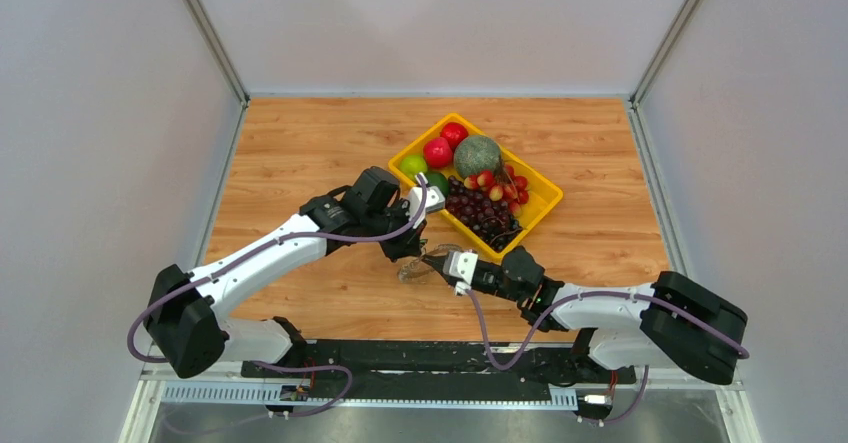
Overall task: Remove the keys from the keyring
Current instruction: Remove the key from the keyring.
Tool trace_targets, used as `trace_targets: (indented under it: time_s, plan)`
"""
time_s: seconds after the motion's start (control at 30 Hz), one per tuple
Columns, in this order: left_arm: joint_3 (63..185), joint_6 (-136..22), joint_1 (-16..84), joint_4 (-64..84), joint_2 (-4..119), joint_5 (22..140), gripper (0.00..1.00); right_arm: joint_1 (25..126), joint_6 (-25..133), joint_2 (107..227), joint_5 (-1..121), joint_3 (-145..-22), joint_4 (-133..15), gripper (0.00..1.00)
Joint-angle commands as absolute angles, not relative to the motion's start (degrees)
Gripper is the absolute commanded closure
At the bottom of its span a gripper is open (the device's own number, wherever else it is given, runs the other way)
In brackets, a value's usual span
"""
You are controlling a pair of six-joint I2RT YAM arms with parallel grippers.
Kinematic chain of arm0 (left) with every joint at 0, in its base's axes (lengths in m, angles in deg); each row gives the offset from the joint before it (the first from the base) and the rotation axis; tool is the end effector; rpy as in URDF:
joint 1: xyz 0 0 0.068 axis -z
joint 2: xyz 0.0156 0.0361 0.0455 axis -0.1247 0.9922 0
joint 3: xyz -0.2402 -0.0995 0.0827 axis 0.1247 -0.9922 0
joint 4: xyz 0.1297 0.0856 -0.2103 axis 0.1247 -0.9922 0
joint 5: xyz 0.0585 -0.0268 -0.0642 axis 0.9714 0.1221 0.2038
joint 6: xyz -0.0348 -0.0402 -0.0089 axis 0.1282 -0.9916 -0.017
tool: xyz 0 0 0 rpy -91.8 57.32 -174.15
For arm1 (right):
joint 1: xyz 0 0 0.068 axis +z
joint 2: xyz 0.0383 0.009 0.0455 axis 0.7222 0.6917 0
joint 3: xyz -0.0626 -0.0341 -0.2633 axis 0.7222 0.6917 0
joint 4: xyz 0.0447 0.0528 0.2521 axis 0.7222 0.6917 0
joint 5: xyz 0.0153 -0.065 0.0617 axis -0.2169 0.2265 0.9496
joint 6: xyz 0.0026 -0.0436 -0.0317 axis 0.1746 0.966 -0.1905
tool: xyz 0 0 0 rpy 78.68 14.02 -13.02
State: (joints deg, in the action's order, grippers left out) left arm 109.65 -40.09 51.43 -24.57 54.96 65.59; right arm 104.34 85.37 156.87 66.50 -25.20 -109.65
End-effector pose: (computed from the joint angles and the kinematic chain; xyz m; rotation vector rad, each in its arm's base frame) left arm 0.1814 -0.1965 0.2790 1.2157 2.1568 -0.7961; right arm 0.1170 0.2042 0.1937 -1.2392 1.1257 0.6464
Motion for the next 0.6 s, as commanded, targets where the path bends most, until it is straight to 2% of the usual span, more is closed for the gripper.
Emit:
trace_targets:
  time_s: [0.0,0.2,0.3,0.33,0.47,0.57]
  plan:
    - [111.6,-41.5,51.7,-23.2,56.1,63.9,1.0,106.8,93.7,158.8,63.9,-22.5,-116.1,1.0]
    - [111.6,-42.0,51.6,-23.4,56.9,62.4,1.0,108.4,99.2,159.5,59.9,-20.1,-118.8,0.94]
    - [111.7,-42.1,51.7,-23.6,57.3,61.4,1.0,108.8,99.6,159.3,58.8,-19.7,-118.3,0.69]
    - [111.6,-41.9,51.6,-23.7,57.6,61.2,1.0,108.8,99.1,158.8,58.8,-19.4,-118.1,0.65]
    - [111.5,-41.0,51.7,-23.7,57.4,59.4,1.0,108.8,94.0,152.9,59.0,-17.6,-115.9,0.52]
    - [111.5,-40.8,51.7,-23.7,57.6,57.9,1.0,108.9,88.6,147.6,58.8,-17.3,-112.2,0.51]
